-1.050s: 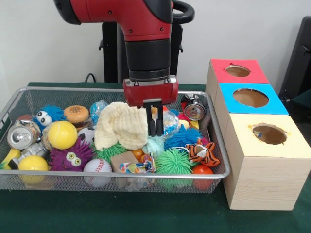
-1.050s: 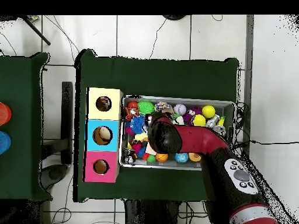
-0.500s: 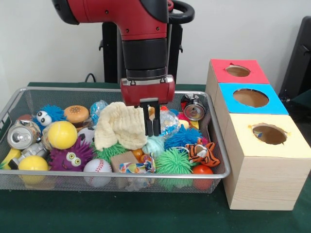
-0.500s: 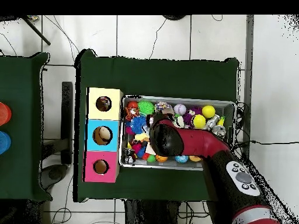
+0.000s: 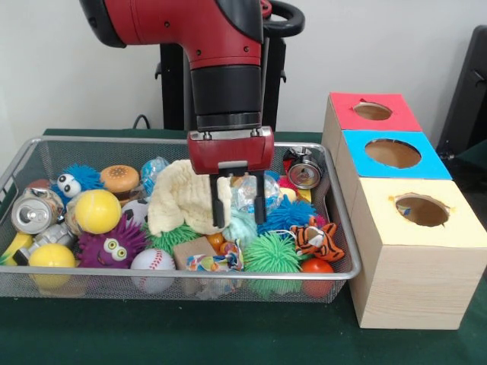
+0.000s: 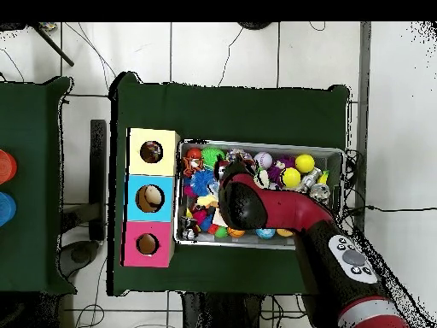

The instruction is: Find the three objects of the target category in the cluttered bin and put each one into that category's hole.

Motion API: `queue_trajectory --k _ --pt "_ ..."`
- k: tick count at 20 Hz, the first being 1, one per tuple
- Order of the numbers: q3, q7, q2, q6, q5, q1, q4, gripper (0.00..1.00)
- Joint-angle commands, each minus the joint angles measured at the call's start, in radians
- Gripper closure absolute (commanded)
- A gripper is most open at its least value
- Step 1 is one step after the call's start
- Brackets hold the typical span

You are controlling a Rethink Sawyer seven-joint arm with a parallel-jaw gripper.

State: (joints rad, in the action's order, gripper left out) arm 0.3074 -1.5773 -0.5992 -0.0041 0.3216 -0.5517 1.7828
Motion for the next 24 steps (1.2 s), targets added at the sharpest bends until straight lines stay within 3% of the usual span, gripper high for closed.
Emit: queue_trajectory --k 1,8,24 --pt "0.001 -0.163 0.035 -0.008 -0.009 -0.019 0.021 0.00" --pt "0.000 -0.168 0.045 -0.007 -0.021 -0.012 0.002 0.00" --pt "-0.004 -0.218 0.157 -0.099 -0.071 -0.026 -0.048 0.00"
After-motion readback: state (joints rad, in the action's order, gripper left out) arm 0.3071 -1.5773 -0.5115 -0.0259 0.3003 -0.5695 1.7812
